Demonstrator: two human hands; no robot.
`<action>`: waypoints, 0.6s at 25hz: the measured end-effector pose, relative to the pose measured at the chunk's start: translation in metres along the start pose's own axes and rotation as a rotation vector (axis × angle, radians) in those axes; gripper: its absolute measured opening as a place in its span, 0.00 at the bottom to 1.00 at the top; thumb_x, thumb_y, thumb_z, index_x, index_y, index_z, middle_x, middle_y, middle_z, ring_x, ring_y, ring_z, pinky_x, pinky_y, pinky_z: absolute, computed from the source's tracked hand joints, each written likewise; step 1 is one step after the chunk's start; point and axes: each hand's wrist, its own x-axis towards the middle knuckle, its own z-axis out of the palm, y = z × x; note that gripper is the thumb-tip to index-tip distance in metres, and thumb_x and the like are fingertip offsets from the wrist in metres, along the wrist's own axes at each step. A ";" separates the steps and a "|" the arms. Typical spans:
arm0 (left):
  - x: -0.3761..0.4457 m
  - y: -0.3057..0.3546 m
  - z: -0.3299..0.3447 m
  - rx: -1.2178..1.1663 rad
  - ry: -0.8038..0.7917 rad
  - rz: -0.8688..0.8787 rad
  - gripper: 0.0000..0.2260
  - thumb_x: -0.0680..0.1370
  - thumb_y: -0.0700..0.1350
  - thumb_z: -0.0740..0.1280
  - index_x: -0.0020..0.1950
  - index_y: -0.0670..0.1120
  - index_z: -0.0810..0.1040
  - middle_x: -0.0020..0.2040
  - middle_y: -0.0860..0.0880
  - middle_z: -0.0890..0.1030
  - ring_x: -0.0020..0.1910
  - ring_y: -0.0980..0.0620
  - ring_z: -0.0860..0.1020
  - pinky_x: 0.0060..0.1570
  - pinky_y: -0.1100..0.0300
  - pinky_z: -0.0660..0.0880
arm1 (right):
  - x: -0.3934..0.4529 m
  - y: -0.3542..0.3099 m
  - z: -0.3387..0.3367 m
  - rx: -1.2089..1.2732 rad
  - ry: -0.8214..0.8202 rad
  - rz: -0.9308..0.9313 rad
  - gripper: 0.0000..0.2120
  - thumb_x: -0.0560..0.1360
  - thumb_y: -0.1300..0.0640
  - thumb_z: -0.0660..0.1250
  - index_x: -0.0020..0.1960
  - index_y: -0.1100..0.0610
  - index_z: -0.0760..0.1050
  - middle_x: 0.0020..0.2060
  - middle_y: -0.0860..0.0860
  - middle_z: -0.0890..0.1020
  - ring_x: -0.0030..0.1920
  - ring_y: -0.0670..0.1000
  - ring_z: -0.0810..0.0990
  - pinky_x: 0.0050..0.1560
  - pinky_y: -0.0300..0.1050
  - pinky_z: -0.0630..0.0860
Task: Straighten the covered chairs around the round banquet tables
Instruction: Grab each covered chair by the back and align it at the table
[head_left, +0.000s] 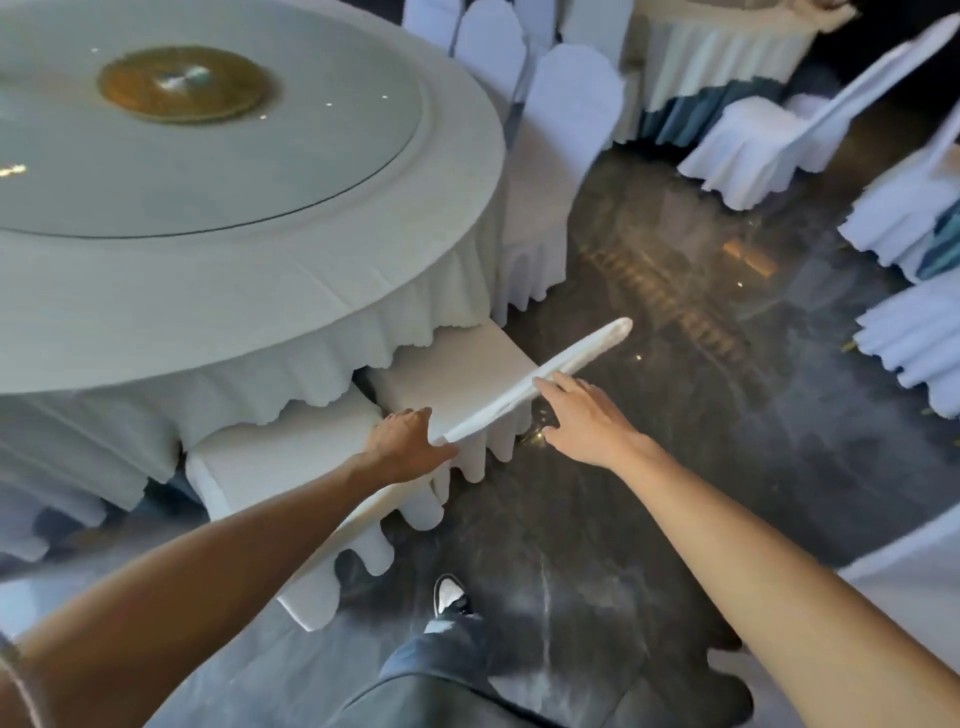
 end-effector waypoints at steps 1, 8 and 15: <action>0.010 0.002 0.003 -0.002 -0.003 -0.024 0.32 0.75 0.65 0.65 0.71 0.44 0.69 0.64 0.44 0.77 0.61 0.44 0.76 0.54 0.51 0.75 | 0.015 0.007 0.001 -0.016 -0.007 -0.028 0.32 0.75 0.54 0.67 0.76 0.56 0.58 0.73 0.57 0.64 0.71 0.60 0.66 0.68 0.56 0.67; 0.044 0.009 0.016 -0.056 -0.095 -0.210 0.29 0.66 0.65 0.72 0.60 0.51 0.75 0.52 0.51 0.81 0.47 0.50 0.80 0.46 0.52 0.79 | 0.088 0.041 0.023 -0.131 -0.177 -0.222 0.31 0.74 0.54 0.67 0.74 0.54 0.61 0.69 0.54 0.68 0.69 0.58 0.66 0.72 0.59 0.59; 0.035 0.019 0.048 0.137 -0.146 -0.438 0.15 0.72 0.46 0.70 0.57 0.45 0.75 0.51 0.46 0.81 0.46 0.46 0.80 0.40 0.56 0.72 | 0.141 0.061 0.038 -0.352 -0.291 -0.503 0.17 0.72 0.58 0.65 0.61 0.54 0.70 0.57 0.53 0.78 0.58 0.57 0.75 0.57 0.54 0.70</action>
